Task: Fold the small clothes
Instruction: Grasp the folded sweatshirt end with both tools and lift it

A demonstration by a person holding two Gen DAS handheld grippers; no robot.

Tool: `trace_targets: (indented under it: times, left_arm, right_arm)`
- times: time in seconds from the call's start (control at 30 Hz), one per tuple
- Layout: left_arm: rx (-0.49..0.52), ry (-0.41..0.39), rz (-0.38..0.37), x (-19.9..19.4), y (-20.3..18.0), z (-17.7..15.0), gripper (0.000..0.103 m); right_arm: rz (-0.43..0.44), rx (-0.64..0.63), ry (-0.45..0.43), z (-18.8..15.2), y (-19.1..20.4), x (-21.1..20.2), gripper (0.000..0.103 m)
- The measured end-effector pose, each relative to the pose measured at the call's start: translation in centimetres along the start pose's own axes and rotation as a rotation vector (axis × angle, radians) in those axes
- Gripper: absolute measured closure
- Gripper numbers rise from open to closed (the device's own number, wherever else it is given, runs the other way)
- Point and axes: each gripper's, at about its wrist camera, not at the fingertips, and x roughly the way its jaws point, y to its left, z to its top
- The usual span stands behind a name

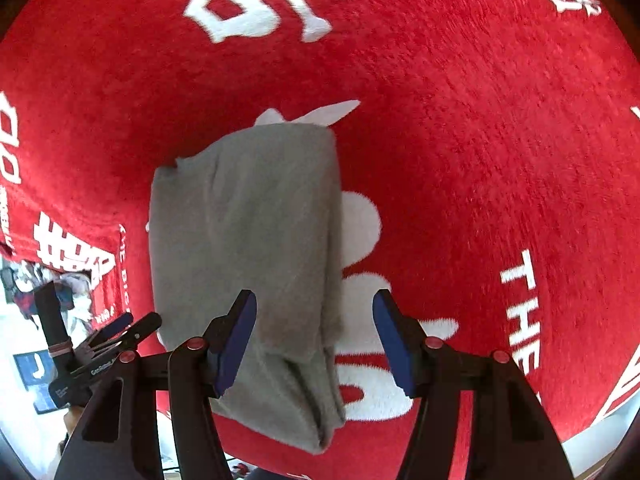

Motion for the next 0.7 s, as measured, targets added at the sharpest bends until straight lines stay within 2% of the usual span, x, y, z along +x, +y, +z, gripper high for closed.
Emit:
trace_targets:
  times: [0.07, 0.13, 0.17, 0.2, 0.23, 0.4, 0.5, 0.57, 0.6, 0.63, 0.67, 0.7]
  left_arm:
    - [-0.016, 0.009, -0.022, 0.2, 0.3, 0.4, 0.0]
    - [-0.026, 0.013, -0.079, 0.2, 0.6, 0.9, 0.0]
    - [-0.034, 0.005, -0.084, 0.2, 0.9, 1.3, 0.0]
    - [-0.037, 0.001, -0.085, 0.2, 1.0, 1.5, 0.0]
    - [-0.042, -0.004, -0.083, 0.3, 1.2, 1.9, 0.0]
    - [-0.09, -0.028, -0.084, 0.7, 1.9, 3.3, 0.0]
    - [-0.098, -0.022, -0.084, 1.4, 2.0, 3.7, 0.0]
    - [-0.123, 0.009, -0.102, 2.4, 1.8, 3.7, 0.0]
    - [-0.146, 0.021, -0.123, 2.7, 1.9, 3.7, 0.0]
    - [-0.171, 0.03, -0.146, 2.8, 2.1, 3.7, 0.0]
    - [-0.183, 0.032, -0.155, 2.8, 2.3, 3.8, 0.0]
    - [-0.188, 0.028, -0.166, 2.7, 2.6, 3.8, 0.0]
  right_arm:
    - [0.019, 0.023, 0.007, 0.8, -0.7, 0.6, 0.038]
    - [0.053, 0.042, 0.015, 1.6, -1.2, 1.4, 0.039]
    - [0.078, 0.047, 0.026, 2.0, -1.3, 2.0, 0.042]
    - [0.097, 0.048, 0.037, 2.2, -1.2, 2.5, 0.071]
    - [0.123, 0.04, 0.057, 2.6, -0.9, 3.2, 0.095]
    - [0.113, -0.147, 0.015, 3.0, 2.6, 2.7, 0.095]
    - [0.055, -0.1, 0.054, 3.5, 0.9, 3.7, 0.094]
    - [0.074, -0.02, 0.087, 3.4, -1.1, 4.0, 0.082]
    - [0.107, 0.028, 0.094, 3.3, -2.0, 3.9, 0.068]
    - [0.126, 0.057, 0.099, 3.1, -2.8, 3.7, 0.049]
    - [0.15, 0.071, 0.095, 2.8, -3.4, 3.2, 0.043]
    - [0.178, 0.076, 0.092, 2.4, -3.5, 3.0, 0.041]
